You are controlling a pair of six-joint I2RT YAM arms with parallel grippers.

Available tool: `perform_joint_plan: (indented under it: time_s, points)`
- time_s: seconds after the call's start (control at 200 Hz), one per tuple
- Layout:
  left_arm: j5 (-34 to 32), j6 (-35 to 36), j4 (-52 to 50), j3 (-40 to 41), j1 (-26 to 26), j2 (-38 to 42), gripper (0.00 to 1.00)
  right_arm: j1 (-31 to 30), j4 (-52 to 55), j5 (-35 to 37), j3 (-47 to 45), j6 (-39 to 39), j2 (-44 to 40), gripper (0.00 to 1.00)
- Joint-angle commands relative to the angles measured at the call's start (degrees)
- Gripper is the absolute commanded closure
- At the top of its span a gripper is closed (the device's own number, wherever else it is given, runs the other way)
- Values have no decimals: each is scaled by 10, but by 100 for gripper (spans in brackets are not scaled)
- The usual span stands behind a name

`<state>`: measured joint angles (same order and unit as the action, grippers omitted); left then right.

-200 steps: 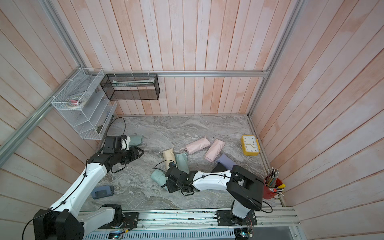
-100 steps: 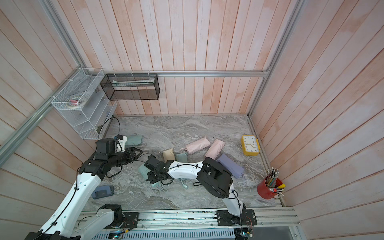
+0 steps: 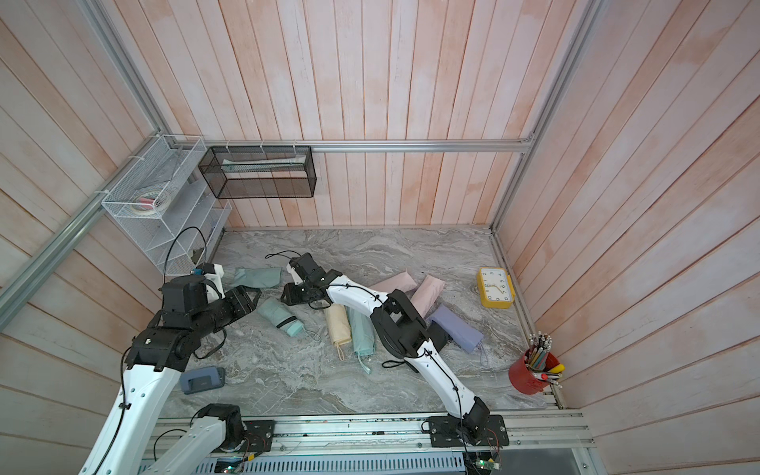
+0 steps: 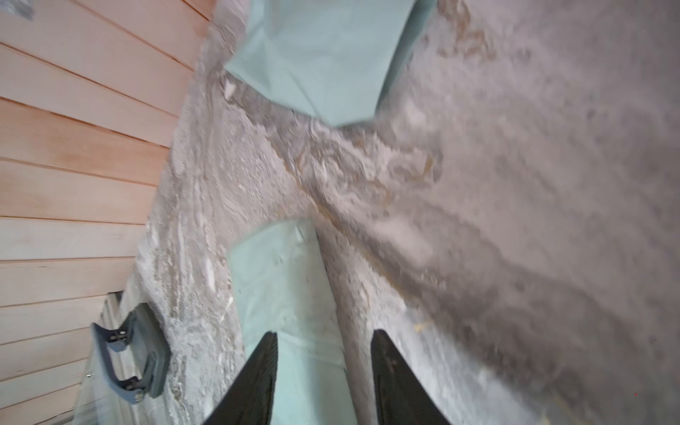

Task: Take umbrellas out of sleeves
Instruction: Move the umbrella to the center of the board, then take out the umbrella from the umbrella sleeve.

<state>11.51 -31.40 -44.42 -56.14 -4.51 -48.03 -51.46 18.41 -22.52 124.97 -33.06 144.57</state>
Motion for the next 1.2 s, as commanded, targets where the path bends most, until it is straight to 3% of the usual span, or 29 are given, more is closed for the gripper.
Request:
perform_joint_plan:
  time_s: [0.0,0.115,0.29,0.48,0.635,0.825,1.195]
  points:
    - [6,-9,0,10,2,-8,40,0,24,-89,30,46,-10,54]
    - [73,-26,59,69,-10,0,40,8,-18,-8,-147,76,-148,50]
    - [97,-60,139,148,-65,-23,40,46,-94,59,-463,39,-377,46]
    - [92,-61,206,169,-124,-106,39,44,-88,87,-634,19,-499,47]
    - [122,-65,286,193,-129,-155,34,41,-107,97,-691,2,-520,47]
    - [139,-63,336,184,-131,-250,35,37,-123,87,-691,-4,-483,47]
    - [93,-27,323,52,-126,-425,34,6,-84,164,-674,10,-461,47]
